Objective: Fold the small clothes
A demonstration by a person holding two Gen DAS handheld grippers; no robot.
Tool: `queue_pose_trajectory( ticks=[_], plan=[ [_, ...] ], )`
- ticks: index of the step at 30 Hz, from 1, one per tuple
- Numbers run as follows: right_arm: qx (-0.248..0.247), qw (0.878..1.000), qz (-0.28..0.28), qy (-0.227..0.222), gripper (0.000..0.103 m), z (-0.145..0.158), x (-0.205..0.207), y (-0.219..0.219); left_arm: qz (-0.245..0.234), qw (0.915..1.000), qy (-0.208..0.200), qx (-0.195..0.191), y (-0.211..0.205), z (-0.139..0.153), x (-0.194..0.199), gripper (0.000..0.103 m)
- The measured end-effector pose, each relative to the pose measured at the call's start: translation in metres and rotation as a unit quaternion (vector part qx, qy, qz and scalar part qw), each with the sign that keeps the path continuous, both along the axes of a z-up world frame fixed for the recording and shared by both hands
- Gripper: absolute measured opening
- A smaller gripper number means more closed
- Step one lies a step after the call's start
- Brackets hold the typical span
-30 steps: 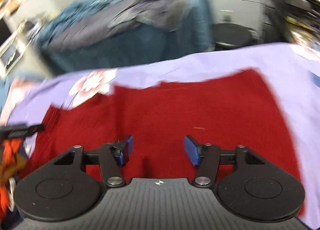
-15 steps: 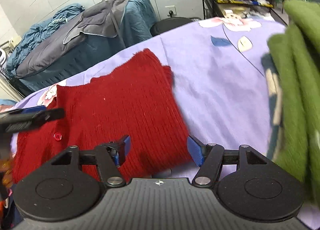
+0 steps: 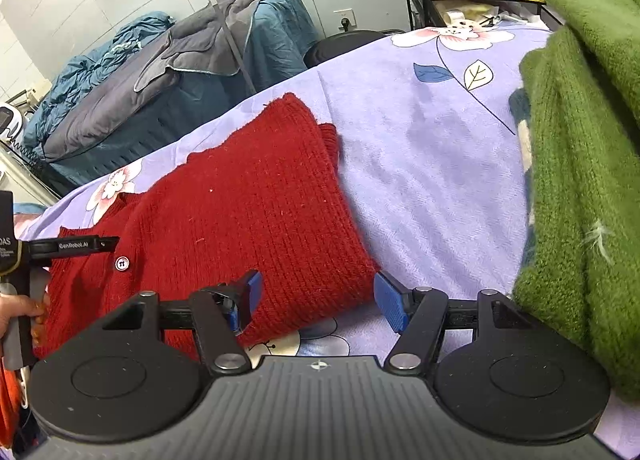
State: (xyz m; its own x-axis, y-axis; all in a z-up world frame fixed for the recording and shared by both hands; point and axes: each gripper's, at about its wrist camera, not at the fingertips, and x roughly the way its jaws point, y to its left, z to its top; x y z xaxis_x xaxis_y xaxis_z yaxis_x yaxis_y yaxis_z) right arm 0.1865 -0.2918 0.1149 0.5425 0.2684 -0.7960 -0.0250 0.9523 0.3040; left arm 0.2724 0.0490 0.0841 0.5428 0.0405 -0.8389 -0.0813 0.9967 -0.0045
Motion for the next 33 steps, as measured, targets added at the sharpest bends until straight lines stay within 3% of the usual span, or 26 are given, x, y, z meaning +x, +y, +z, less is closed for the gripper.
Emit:
queue_pose_trajectory(
  ticks=[4, 9, 14, 19, 23, 28, 32, 33],
  plan=[
    [0.010, 1.000, 0.005, 0.003, 0.103, -0.002, -0.001, -0.003, -0.029, 0.9966, -0.059, -0.050, -0.015, 0.032, -0.024, 0.080],
    [0.030, 0.999, -0.016, 0.024, 0.103, -0.017, 0.001, -0.012, -0.084, 0.9954, -0.041, -0.020, -0.048, 0.025, -0.041, 0.080],
    [0.060, 0.997, -0.030, 0.037, 0.103, -0.029, 0.003, -0.012, -0.040, 0.9992, -0.007, 0.006, -0.054, 0.008, -0.049, 0.077],
    [0.080, 0.994, -0.053, 0.055, 0.103, -0.048, 0.013, -0.007, -0.020, 0.9997, -0.014, 0.009, -0.046, 0.012, -0.044, 0.077],
    [0.130, 0.986, -0.092, 0.050, 0.103, -0.061, 0.017, -0.005, -0.035, 0.9985, -0.032, 0.025, -0.056, 0.022, -0.040, 0.077],
    [0.185, 0.971, -0.150, 0.032, 0.103, -0.070, 0.018, -0.009, -0.038, 0.9970, 0.009, 0.067, -0.068, 0.002, -0.026, 0.077],
    [0.187, 0.969, -0.160, 0.034, 0.103, -0.067, 0.015, -0.008, -0.025, 0.9947, 0.066, 0.074, -0.067, -0.023, -0.021, 0.077],
    [0.191, 0.968, -0.158, 0.035, 0.096, -0.067, 0.014, -0.009, -0.024, 0.9953, 0.062, 0.071, -0.067, -0.027, -0.022, 0.079]
  ],
)
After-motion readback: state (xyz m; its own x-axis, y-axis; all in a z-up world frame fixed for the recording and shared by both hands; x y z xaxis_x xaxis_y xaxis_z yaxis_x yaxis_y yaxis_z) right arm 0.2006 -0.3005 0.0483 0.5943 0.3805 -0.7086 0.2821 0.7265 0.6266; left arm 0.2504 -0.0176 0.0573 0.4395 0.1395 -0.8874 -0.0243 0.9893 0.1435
